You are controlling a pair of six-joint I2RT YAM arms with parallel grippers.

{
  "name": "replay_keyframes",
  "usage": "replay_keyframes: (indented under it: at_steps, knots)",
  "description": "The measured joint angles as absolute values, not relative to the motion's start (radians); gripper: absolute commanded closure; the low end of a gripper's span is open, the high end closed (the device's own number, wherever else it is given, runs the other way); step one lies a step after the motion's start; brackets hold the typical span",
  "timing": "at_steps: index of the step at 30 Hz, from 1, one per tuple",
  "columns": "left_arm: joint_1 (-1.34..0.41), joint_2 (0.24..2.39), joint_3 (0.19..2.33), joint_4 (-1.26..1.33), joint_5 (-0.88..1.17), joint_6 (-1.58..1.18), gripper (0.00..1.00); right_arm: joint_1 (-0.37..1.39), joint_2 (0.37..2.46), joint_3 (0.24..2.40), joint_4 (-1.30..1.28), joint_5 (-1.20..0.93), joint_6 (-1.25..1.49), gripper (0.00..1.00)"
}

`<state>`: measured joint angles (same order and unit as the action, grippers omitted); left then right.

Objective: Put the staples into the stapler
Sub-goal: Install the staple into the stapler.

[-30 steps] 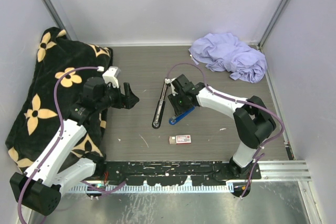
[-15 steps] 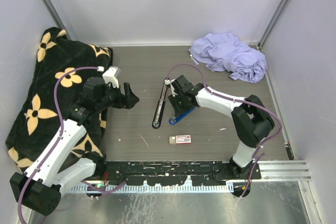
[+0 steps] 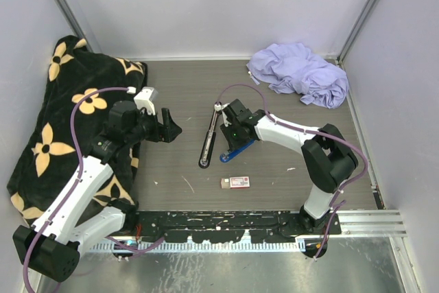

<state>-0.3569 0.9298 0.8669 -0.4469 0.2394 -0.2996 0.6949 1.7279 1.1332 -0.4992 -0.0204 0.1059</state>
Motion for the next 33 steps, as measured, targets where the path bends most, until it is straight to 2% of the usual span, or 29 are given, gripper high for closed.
replay_keyframes:
  at_steps: [33]
  knots:
    - [-0.357,0.93,0.867,-0.447,0.24,-0.3,0.23,0.694,1.68,1.141,-0.55,-0.013,0.127,0.73]
